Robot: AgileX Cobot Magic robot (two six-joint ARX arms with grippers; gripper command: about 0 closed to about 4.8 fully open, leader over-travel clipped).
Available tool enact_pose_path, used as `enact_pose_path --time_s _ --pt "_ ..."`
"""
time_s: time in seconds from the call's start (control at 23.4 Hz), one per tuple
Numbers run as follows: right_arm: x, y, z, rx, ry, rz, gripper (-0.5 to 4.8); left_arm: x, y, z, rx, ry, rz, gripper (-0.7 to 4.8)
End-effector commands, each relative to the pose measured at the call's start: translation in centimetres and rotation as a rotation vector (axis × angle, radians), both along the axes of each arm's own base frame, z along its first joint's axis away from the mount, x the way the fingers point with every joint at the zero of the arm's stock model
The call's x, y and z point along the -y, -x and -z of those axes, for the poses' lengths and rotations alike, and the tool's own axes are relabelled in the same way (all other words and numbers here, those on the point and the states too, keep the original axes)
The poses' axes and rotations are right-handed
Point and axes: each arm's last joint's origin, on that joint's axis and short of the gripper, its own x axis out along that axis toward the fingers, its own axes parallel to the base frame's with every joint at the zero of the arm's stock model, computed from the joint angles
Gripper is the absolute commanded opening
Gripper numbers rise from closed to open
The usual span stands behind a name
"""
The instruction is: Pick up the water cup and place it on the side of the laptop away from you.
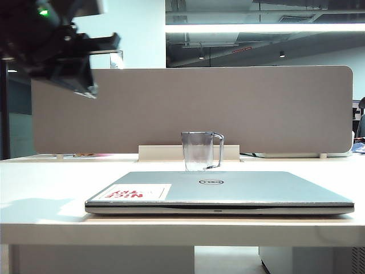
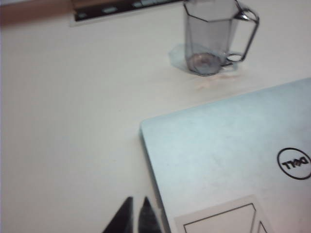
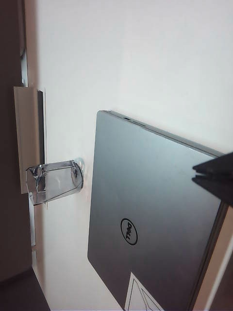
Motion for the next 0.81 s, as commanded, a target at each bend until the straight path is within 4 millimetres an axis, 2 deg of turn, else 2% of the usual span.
enact_pose_path --time_s 0.04,0.34,0.51,0.56,0.81 --pt "0.0 0.0 0.0 0.013 -0.002 0.003 -0.01 -0.7 0.8 0.4 0.086 0.055 -0.009 0.16" --pt "0.0 0.0 0.0 0.013 -0.002 0.003 -0.01 -4.2 2.8 1.3 0.201 0.121 -0.097 0.16" --pt "0.0 0.0 0.0 0.013 -0.002 0.003 -0.01 -6.8 4.3 1.2 0.271 0.157 -0.174 0.16" --pt "0.0 0.0 0.0 0.013 -0.002 0.003 -0.01 -8.1 5.0 1.3 0.310 0.169 -0.222 0.16" --pt "0.0 0.0 0.0 0.013 -0.002 0.003 -0.01 -10.8 7.3 3.3 0.353 0.191 -0.254 0.17"
